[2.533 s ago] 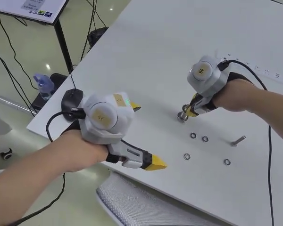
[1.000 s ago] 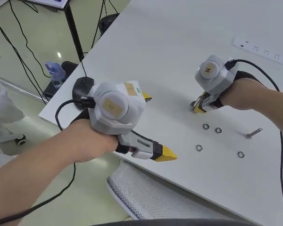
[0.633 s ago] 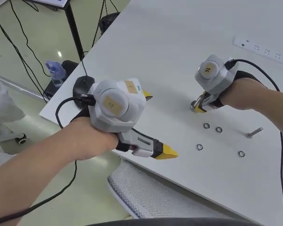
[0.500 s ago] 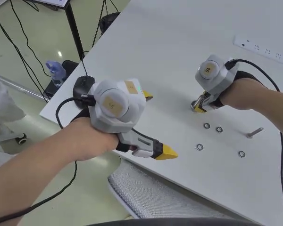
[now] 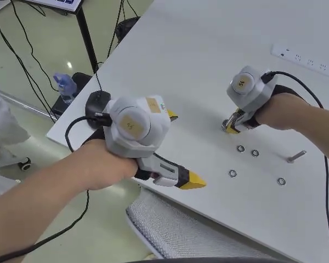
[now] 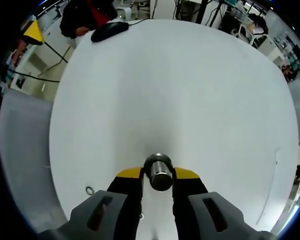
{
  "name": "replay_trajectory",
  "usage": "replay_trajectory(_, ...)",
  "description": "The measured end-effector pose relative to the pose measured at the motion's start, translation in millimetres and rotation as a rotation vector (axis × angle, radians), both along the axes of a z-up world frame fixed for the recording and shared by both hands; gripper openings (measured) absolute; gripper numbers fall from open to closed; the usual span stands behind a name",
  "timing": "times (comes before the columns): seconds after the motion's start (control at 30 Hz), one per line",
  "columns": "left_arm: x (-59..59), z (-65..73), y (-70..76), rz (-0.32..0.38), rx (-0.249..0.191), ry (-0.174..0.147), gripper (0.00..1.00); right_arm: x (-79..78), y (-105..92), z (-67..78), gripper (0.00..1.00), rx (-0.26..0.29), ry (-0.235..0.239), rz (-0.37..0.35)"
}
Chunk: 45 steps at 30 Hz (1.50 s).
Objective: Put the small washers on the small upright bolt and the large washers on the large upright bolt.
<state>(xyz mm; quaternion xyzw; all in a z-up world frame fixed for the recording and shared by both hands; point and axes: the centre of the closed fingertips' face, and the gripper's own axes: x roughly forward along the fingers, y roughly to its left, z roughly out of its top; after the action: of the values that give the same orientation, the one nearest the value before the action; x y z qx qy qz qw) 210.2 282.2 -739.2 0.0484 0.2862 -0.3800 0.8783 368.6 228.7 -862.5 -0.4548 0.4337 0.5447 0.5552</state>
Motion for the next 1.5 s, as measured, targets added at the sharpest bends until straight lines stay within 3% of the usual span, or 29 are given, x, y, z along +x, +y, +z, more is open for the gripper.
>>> replay_trajectory(0.5,0.3,-0.1,3.2,-0.005,0.007,0.003,0.90,2.9,0.3,-4.7,0.24,0.003,0.009,0.027)
replay_trajectory(0.97,-0.3,-2.0,3.1,-0.006,0.006,0.007,0.89,2.5,0.6,-7.0,0.34,0.027,0.039,0.023)
replay_trajectory(1.27,-0.6,-1.4,4.0,-0.006,0.006,0.005,0.89,-7.3,3.3,6.7,0.34,0.038,0.040,0.036)
replay_trajectory(1.5,-0.7,0.7,2.8,-0.008,0.009,0.000,0.89,-6.5,3.6,18.1,0.33,0.059,0.032,0.032)
